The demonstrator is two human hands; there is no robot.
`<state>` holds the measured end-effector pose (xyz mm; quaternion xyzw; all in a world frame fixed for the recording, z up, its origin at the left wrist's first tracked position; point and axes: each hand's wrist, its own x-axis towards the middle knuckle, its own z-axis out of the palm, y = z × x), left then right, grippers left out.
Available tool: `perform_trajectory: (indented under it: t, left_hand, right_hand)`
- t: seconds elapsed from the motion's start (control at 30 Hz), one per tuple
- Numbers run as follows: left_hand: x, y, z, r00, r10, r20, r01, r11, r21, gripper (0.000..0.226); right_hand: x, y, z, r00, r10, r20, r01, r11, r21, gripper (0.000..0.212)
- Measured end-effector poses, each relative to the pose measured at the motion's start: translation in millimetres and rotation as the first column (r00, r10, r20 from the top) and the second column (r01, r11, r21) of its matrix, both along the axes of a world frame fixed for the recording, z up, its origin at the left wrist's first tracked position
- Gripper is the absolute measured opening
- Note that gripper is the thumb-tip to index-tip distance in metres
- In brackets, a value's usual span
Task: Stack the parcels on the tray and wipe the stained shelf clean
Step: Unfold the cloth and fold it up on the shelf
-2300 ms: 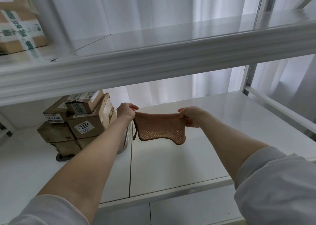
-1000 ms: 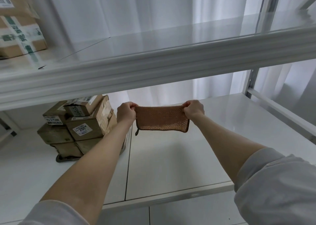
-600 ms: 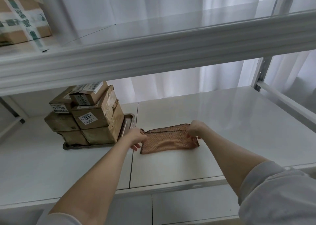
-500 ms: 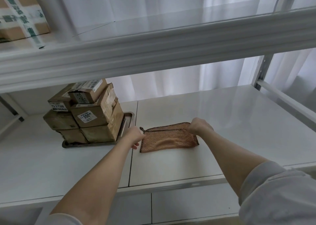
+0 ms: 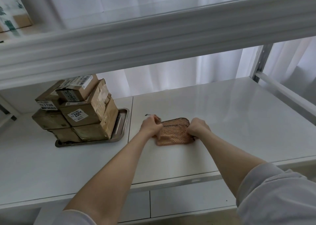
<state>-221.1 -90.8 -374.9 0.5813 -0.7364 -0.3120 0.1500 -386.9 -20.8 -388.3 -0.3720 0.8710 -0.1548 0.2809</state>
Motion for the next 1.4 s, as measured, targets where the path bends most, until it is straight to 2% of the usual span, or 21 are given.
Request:
perform_trajectory:
  t: [0.07,0.13,0.2,0.27,0.37,0.43,0.5,0.57,0.63,0.67,0.73,0.8,0.87,0.97,1.07,1.2,1.3,1.4]
  left_hand:
    - [-12.7,6.2,4.0,0.988,-0.085,-0.125,0.101,0.987,0.123,0.030]
    - [-17.3,6.7,3.6,0.977,-0.063,-0.202,0.099,0.980,0.173,0.026]
    - [-14.5,1.0,-1.9,0.994,-0.036,-0.100,0.045,0.995,0.092,0.022]
    - [-7.0,-2.0,-9.1,0.999,0.004,0.039,-0.007,0.997,0.078,0.028]
    - [-1.8,4.0,-11.7,0.997,0.035,0.073,-0.048,0.982,0.181,0.049]
    - [-1.8,5.5,-11.6,0.997,0.042,0.060,-0.054,0.977,0.205,0.056]
    - [-0.6,4.1,-13.0,0.996,0.091,-0.015,-0.085,0.967,0.242,0.047]
    - [2.8,1.6,-14.1,0.982,0.154,-0.109,-0.116,0.949,0.294,0.029]
    - [6.6,-0.2,-13.5,0.968,0.192,-0.159,-0.133,0.938,0.320,0.016]
    - [7.8,-0.1,-11.9,0.967,0.196,-0.165,-0.135,0.936,0.324,0.012]
    - [10.2,0.0,-9.8,0.967,0.202,-0.157,-0.141,0.934,0.329,0.009]
    - [11.8,0.6,-7.8,0.965,0.207,-0.163,-0.139,0.926,0.350,0.015]
    - [11.9,-0.9,-9.2,0.964,0.202,-0.175,-0.126,0.922,0.366,0.021]
    - [8.6,-4.2,-14.6,0.968,0.178,-0.177,-0.107,0.930,0.352,0.027]
    - [5.2,-7.7,-20.4,0.953,0.209,-0.217,-0.105,0.905,0.413,0.022]
    - [5.7,-6.9,-22.4,0.926,0.264,-0.270,-0.096,0.856,0.508,0.013]
    - [4.9,-4.4,-17.7,0.901,0.238,-0.362,-0.030,0.868,0.496,0.018]
    - [1.8,-4.3,-9.7,0.878,0.176,-0.445,0.053,0.888,0.457,0.036]
  right_hand:
    - [-1.9,-0.9,-0.6,1.000,-0.009,0.022,0.009,1.000,-0.011,0.008]
    - [-4.2,-1.0,-1.0,0.999,-0.020,0.039,0.020,1.000,-0.003,0.013]
    - [-6.3,0.9,0.1,0.999,-0.029,0.041,0.028,1.000,0.009,0.022]
    - [-7.7,1.4,-1.1,0.998,-0.043,0.055,0.043,0.999,0.007,0.028]
    - [-5.3,-1.0,-4.7,0.996,-0.051,0.071,0.053,0.998,-0.022,0.021]
    - [-2.3,-6.2,-4.3,0.990,-0.051,0.135,0.064,0.994,-0.088,0.021]
    - [3.2,-14.9,-1.2,0.967,-0.024,0.254,0.074,0.979,-0.188,0.021]
    - [14.5,-22.6,6.0,0.923,0.064,0.378,0.045,0.961,-0.273,0.002]
    - [28.2,-28.3,12.1,0.858,0.187,0.478,-0.037,0.951,-0.306,0.015]
    - [33.7,-29.8,14.1,0.842,0.226,0.489,-0.075,0.948,-0.308,0.019]
    - [37.8,-33.8,12.0,0.889,0.219,0.403,-0.098,0.949,-0.301,0.022]
    - [32.7,-33.0,7.5,0.952,0.142,0.272,-0.075,0.967,-0.243,0.018]
    - [26.8,-27.7,4.6,0.970,0.103,0.219,-0.070,0.986,-0.153,0.009]
    - [27.6,-24.4,1.1,0.945,0.070,0.320,-0.040,0.994,-0.099,0.025]
    - [35.6,-28.5,-3.5,0.913,0.049,0.404,-0.010,0.995,-0.099,0.025]
    - [40.4,-33.0,-11.7,0.953,0.092,0.290,-0.066,0.993,-0.098,0.014]
    - [39.0,-35.0,-14.1,0.944,0.106,0.312,-0.079,0.992,-0.098,0.026]
    - [42.8,-30.5,0.2,0.857,0.052,0.512,0.034,0.987,-0.156,0.050]
